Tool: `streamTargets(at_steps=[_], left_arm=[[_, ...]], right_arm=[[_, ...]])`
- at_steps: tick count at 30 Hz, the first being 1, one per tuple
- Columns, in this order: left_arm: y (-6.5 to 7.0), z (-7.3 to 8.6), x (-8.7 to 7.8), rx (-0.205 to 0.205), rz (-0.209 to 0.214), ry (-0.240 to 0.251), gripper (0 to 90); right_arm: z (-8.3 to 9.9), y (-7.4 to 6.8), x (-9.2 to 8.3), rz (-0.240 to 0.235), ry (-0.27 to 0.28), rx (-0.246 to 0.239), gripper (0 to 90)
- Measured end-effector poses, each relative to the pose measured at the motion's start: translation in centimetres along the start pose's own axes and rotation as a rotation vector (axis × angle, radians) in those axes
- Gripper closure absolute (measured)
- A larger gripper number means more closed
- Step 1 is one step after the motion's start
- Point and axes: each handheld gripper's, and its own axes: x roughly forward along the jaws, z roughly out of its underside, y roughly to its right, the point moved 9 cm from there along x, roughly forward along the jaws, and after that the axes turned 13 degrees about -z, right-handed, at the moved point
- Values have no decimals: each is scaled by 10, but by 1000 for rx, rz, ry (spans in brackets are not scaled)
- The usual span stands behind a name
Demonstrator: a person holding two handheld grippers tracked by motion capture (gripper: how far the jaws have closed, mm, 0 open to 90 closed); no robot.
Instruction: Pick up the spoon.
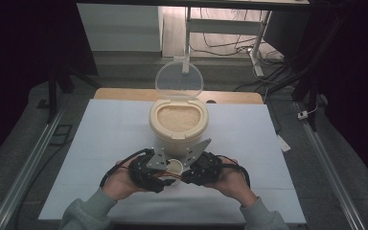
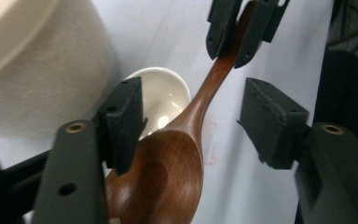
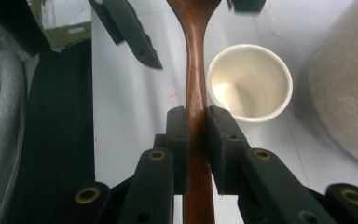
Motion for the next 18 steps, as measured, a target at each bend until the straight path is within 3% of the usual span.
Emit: streamTargets(at_steps=[11, 18], left_arm=[[8, 5, 7, 55, 38, -58, 595], [14, 7, 8, 98, 69, -68, 696]], right_arm=[[-4, -8, 4, 10, -35, -66, 783], [-5, -11, 5, 22, -52, -113, 782]])
